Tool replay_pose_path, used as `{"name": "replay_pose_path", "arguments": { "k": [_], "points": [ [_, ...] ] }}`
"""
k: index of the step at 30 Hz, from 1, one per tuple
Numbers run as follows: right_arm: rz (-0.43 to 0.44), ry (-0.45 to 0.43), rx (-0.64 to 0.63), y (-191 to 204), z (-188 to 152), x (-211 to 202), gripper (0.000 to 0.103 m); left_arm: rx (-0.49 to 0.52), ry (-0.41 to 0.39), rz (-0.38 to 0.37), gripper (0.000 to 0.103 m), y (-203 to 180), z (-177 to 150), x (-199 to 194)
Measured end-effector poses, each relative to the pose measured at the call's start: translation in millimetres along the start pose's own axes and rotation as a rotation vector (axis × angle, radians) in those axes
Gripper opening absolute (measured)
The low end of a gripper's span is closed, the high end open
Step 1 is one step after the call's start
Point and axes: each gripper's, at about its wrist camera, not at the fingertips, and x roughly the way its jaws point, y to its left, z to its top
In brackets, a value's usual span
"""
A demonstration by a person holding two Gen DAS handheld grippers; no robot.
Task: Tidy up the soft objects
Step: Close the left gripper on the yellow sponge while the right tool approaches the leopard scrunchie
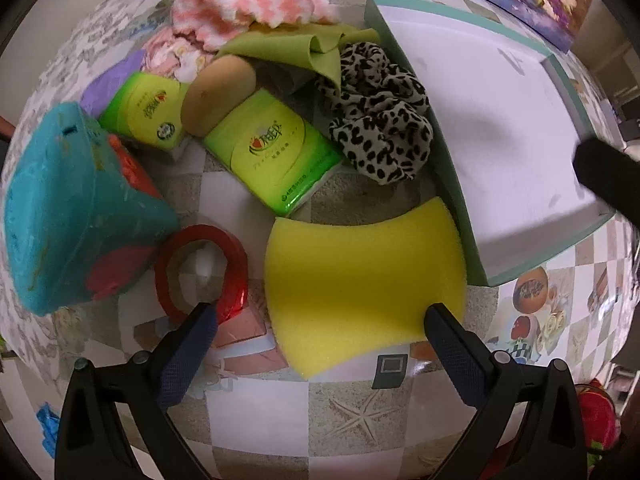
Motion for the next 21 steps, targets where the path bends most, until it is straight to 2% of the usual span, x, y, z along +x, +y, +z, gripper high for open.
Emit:
{"name": "replay_pose_path", "arguments": {
  "k": [2, 5, 7, 9, 12, 17, 21],
  "points": [
    [0.026, -0.002, -0.018, 5, 5, 5, 0.103, -0.003, -0.003, -0.011, 0.102, 16, -3, -5],
    [0.049, -0.003, -0.058, 15, 8, 10, 0.102, 0.002, -0.014, -0.007, 0.099, 19, -5, -9],
    [0.066, 0.001, -0.071, 20, 10, 14, 0.099, 0.005, -0.026, -0.009, 0.092, 18, -6, -8],
    [0.079, 0.007, -0.074, 23, 10, 16, 0.099, -0.012, -0.043, -0.018, 0.081, 19, -11, -15],
    [0.09, 0.011, -0.069, 24, 10, 18, 0.098, -0.022, -0.055, -0.032, 0.071, 22, -12, -20],
    [0.102, 0.001, -0.07, 25, 11, 16, 0.098, -0.051, -0.066, -0.048, 0.06, 33, -15, -29],
    [0.122, -0.006, -0.064, 25, 12, 14, 0.095, -0.092, -0.089, -0.054, 0.043, 50, -20, -37]
  ]
}}
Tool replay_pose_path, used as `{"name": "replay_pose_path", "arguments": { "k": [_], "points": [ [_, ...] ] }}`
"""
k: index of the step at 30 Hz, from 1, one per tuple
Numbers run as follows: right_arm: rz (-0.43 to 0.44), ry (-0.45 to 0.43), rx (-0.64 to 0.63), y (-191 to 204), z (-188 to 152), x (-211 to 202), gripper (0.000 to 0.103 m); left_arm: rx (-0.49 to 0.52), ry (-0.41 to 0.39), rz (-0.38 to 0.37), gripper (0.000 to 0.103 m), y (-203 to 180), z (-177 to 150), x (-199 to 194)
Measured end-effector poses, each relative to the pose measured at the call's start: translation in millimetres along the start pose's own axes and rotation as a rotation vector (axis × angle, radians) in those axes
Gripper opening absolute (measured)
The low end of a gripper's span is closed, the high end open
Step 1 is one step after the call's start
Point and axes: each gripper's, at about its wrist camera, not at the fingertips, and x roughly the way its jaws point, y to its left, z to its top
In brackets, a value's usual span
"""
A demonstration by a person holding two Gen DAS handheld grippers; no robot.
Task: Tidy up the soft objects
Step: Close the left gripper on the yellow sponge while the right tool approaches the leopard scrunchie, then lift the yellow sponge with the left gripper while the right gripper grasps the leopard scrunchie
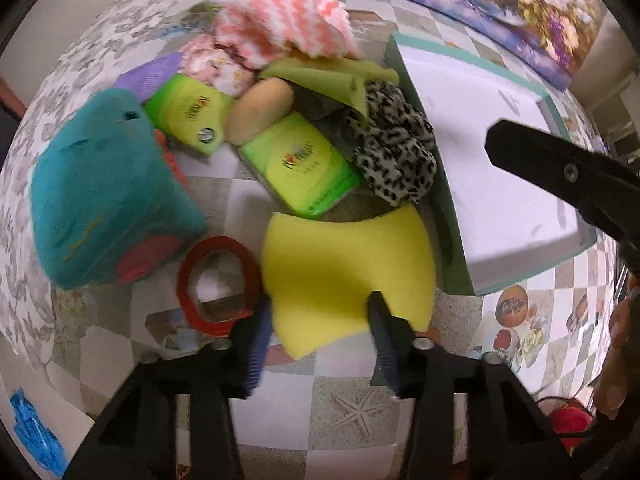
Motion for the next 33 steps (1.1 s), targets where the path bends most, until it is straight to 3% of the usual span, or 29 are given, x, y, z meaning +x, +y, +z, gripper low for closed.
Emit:
{"name": "replay_pose_path", "arguments": {
  "k": [12, 21, 33],
  "points": [
    [0.021, -0.003, 0.0, 3, 1, 0, 0.086, -0.055, -0.023, -0.03, 0.029, 28, -1, -10],
    [0.048, -0.009, -0.003, 4, 1, -3, 0.076, -0.082, -0.111, -0.052, 0.017, 37, -5, -45],
    [0.066, -0.062, 0.033, -4, 10, -20, 0.072, -0.133, -0.266, -0.081, 0.013, 43, -2, -95]
  ]
}}
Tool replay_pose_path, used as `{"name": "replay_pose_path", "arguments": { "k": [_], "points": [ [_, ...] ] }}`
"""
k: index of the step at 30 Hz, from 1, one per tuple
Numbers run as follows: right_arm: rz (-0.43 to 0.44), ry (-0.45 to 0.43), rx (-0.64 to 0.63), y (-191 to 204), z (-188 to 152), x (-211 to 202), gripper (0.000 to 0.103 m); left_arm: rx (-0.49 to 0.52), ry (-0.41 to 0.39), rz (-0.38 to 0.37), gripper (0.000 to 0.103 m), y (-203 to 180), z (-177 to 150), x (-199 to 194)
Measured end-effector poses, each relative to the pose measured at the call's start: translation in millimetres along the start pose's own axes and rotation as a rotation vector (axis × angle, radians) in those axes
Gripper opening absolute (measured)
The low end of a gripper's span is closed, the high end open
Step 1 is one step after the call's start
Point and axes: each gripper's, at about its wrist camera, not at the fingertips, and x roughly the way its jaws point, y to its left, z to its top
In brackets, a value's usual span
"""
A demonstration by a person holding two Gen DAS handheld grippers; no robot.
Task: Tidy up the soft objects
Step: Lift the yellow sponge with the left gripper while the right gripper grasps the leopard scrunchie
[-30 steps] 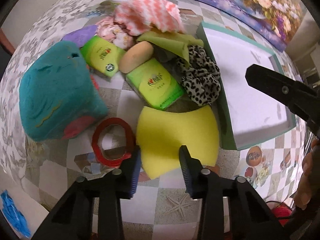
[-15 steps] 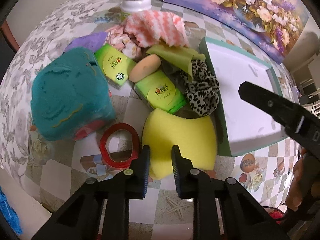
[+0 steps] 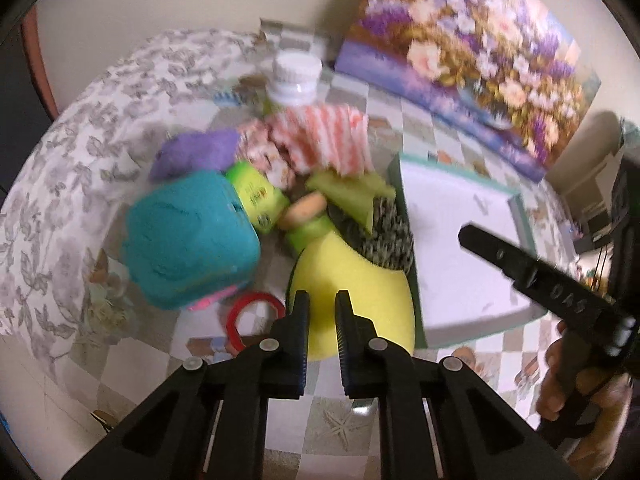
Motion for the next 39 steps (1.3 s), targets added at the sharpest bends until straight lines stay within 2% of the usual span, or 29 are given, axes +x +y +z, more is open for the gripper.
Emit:
{"name": "replay_pose_path", "arguments": {
  "k": [4, 11, 14, 16, 21, 31, 39],
  "points": [
    [0.009, -0.015, 0.016, -2, 3, -5, 0.072, -0.022, -0.048, -0.002, 0.013, 2, 10, -17],
    [0.018, -0.021, 0.009, 3, 11, -5, 0.072, -0.124, -0.113, -0.02, 0.013, 6, 55, -44],
    [0.014, -0.005, 0.001, 6, 14, 0, 0.072, -0.172, -0.143, 0.006, 0.013, 4, 75, -48],
    [0.008, 0.019, -0.007, 9, 14, 7, 0.068, -0.21, -0.159, 0.026, 0.013, 2, 88, -48],
    [0.0, 0.084, -0.044, 19, 12, 25, 0.066, -0.255, -0.177, 0.068, 0.013, -3, 107, -38],
    [-0.008, 0.213, -0.104, 32, -2, 61, 0.036, -0.291, -0.131, 0.095, 0.013, 10, 106, -6],
    [-0.037, 0.25, -0.152, 39, -12, 75, 0.023, -0.322, -0.066, 0.068, 0.013, 19, 101, 17]
  ]
}}
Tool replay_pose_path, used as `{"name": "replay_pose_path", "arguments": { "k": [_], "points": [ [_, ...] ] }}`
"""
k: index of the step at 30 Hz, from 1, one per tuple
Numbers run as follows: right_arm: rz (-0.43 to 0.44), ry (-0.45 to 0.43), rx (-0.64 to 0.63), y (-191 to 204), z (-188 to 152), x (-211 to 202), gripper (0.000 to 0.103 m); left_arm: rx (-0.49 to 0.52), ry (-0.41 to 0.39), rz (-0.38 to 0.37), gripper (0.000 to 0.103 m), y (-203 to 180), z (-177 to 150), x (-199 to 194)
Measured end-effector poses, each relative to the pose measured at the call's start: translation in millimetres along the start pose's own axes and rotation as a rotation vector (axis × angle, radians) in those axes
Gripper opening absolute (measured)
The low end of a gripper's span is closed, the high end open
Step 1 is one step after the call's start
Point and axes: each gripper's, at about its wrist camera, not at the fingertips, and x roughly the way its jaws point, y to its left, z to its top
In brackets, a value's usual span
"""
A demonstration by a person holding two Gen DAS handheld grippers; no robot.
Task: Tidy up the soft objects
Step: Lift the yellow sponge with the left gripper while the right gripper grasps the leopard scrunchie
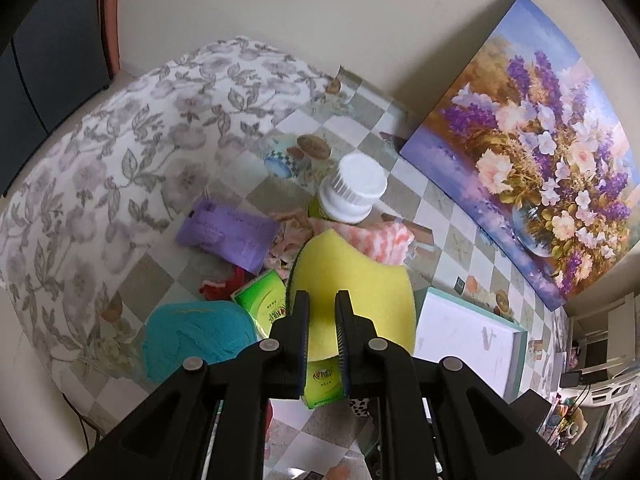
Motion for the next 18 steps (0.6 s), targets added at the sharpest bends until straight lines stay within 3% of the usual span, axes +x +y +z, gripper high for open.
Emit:
{"name": "replay_pose_path", "arguments": {
  "k": [9, 18],
  "points": [
    [-0.032, 0.013, -0.017, 2, -4, 17, 0.007, -0.014, 0.022, 0.016, 0.013, 5, 1, 10],
    [-0.017, -0.017, -0.022, 2, -4, 5, 0.003, -0.018, 0.026, 0.016, 0.013, 5, 0, 11]
  ]
}}
